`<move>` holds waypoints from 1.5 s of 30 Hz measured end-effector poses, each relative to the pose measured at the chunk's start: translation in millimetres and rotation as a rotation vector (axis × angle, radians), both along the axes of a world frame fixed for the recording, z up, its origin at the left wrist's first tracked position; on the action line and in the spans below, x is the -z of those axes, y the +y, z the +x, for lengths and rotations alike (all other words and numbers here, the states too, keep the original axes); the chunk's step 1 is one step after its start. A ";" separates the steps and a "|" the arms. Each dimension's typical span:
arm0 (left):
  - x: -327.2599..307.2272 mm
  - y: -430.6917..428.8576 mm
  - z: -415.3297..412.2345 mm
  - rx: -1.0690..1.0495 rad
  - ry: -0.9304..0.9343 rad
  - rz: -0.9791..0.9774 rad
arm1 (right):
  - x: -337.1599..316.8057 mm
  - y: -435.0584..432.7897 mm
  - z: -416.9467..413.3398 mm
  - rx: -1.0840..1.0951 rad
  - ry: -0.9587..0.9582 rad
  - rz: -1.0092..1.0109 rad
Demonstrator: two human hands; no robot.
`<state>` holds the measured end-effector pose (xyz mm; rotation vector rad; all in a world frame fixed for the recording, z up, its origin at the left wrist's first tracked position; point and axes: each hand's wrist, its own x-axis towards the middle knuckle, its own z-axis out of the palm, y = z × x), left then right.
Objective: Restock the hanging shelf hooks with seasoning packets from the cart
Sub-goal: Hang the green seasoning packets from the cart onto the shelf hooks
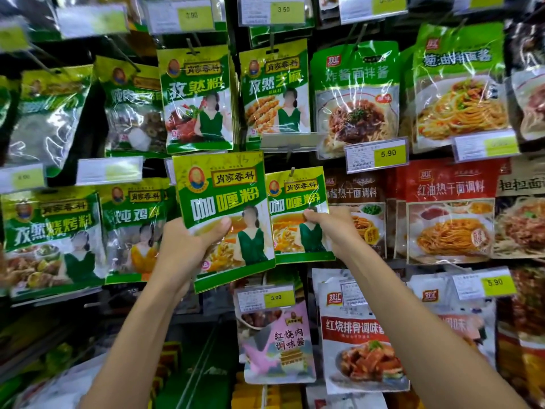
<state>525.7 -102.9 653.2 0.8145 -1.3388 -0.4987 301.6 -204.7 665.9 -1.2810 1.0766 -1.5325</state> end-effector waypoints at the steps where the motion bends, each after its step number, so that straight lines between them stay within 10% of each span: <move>1: -0.1 -0.9 -1.3 0.010 -0.005 0.007 | -0.2 -5.5 2.9 0.034 0.015 -0.002; 9: 12.0 -19.8 -21.6 0.117 0.068 0.129 | 13.9 -6.7 -2.8 0.142 0.342 -0.142; 20: -4.1 -56.9 -76.7 0.274 0.073 0.339 | -17.8 76.2 -73.7 0.829 0.634 -1.025; 28: -6.7 -78.2 -84.3 0.328 0.120 0.415 | -41.6 40.3 -78.8 0.835 1.009 -0.993; 45: 0.0 -118.0 -95.1 0.115 0.163 0.426 | -38.8 21.7 -78.8 0.865 1.018 -1.018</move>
